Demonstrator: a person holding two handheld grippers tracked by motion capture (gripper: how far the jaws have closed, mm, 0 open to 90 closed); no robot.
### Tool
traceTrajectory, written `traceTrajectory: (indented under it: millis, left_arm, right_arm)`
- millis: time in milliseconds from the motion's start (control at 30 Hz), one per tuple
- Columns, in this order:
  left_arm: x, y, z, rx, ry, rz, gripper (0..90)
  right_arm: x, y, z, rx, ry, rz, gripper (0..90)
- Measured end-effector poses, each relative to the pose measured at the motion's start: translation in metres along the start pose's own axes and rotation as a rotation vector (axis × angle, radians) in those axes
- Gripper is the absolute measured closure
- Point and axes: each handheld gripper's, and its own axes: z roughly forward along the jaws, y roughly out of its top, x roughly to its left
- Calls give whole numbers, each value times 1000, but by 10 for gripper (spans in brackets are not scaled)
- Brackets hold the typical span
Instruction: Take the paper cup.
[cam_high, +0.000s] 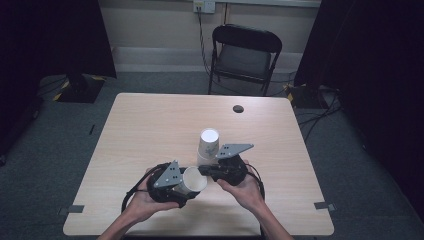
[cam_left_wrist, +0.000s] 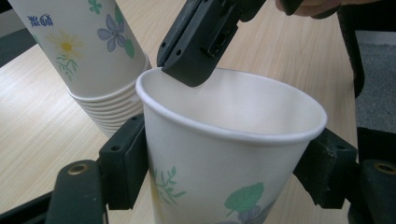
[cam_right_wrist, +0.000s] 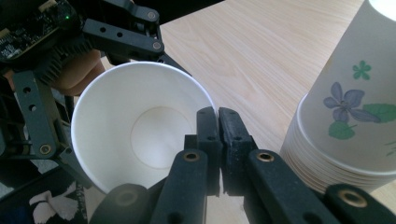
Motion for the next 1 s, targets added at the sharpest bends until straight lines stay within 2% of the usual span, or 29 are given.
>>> traceTrajectory:
  millis: [100, 200, 267, 333, 367, 400, 500, 533, 567, 600, 633, 733, 767, 800, 933, 967, 1000]
  left_arm:
    - [3, -1, -1, -14, -18, -32, 281]
    - [4, -2, -1, -20, -20, -46, 281]
    - [5, -3, -2, -29, -26, -60, 281]
    - [6, -4, -3, -32, -28, -73, 281]
    - [7, -4, -3, -39, -34, -92, 282]
    - [7, -4, -3, -39, -34, -92, 283]
    - [12, -7, -6, -52, -40, -133, 285]
    - [12, -7, -6, -52, -40, -133, 285]
    - [13, -8, -7, -58, -36, -143, 285]
    - [15, -9, -10, -55, -13, -147, 285]
    - [16, -10, -12, -58, -13, -155, 285]
    - [20, -12, -15, -65, 6, -171, 285]
    - [22, -12, -17, -75, 11, -179, 285]
    - [26, -13, -21, -94, 28, -203, 285]
    - [31, -14, -27, -129, 67, -218, 284]
    - [34, -15, -32, -149, 100, -227, 285]
    - [35, -15, -33, -150, 104, -228, 285]
  right_arm:
    - [0, 0, -1, -21, 1, 0, 855]
    - [0, 0, -2, -31, -5, 0, 825]
    - [0, 0, -3, -51, -22, 1, 779]
    - [0, -1, -4, -58, -23, 2, 774]
    - [0, -1, -5, -69, -31, 7, 757]
    - [0, -1, -5, -69, -31, 7, 757]
    - [1, -3, -6, -79, -44, 15, 726]
    - [1, -4, -7, -83, -48, 23, 719]
    - [1, -4, -7, -83, -48, 23, 719]
    - [1, -5, -9, -90, -75, 25, 689]
    - [1, -6, -9, -95, -83, 29, 687]
    - [1, -7, -11, -111, -78, 44, 672]
    - [2, -7, -13, -106, -88, 36, 663]
    - [2, -8, -14, -109, -90, 38, 661]
    - [3, -10, -19, -111, -101, 34, 646]
    - [3, -12, -21, -108, -103, 34, 637]
    - [2, -13, -23, -108, -101, 34, 629]
